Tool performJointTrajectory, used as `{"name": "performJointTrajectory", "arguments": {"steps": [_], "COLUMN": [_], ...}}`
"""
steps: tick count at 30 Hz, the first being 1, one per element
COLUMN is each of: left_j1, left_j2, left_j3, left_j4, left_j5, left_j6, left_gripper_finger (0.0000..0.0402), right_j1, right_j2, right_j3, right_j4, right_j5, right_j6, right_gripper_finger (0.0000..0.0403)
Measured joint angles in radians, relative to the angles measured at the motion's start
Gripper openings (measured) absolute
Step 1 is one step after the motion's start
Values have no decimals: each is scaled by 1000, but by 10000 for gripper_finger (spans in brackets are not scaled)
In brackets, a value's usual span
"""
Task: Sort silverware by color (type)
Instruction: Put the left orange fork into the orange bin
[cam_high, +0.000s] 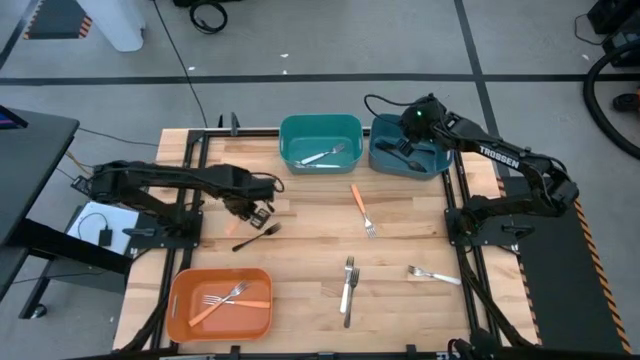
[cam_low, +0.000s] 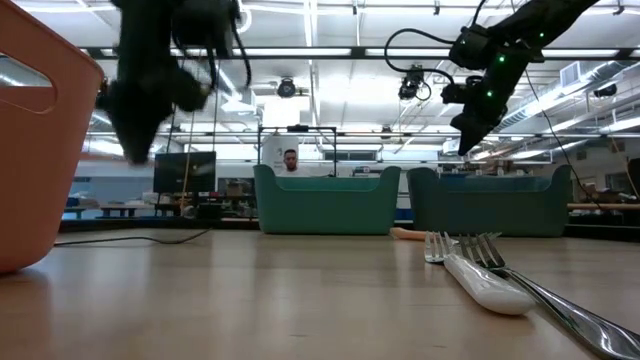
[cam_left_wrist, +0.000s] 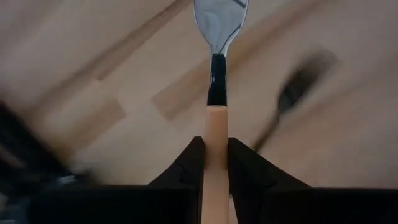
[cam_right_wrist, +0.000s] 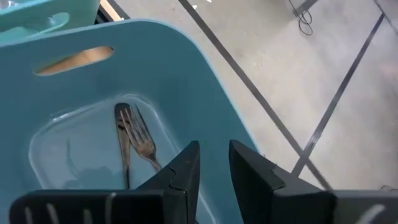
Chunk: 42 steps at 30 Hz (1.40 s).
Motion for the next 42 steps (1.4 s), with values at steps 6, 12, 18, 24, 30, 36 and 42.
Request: {"name": "performJointTrajectory", "arguments": {"steps": [6,12,18,24,30,36,42], "left_j1": [-126,-336,-560,-726,-831,-857,-828], "left_j2": [-190,-346,-334,-298,-251,-168,-124], "left_j3": [191,202,148,98,19,-23,-27], "left_j4": [-163,-239,-207,-139,127,161,182], "left_j5": [-3,77,229,250,283,283,349], "left_j6": [205,32,15,34,29,-28,-53], "left_gripper_finger": [53,53,53,53,69,75,77], "right_j1": [-9,-35,-57,-55,-54,-53,-53], "right_j2": [0,0,0,0,0,0,-1], "right_j3": [0,0,0,0,0,0,0], "right_j4": [2,71,121,109,41,-69,-200], "right_j5": [0,-3,1,2,-6,-6,-45], "right_j6": [25,11,12,85,141,140,139], "right_gripper_finger": [94,93,93,91,91,91,91]}}
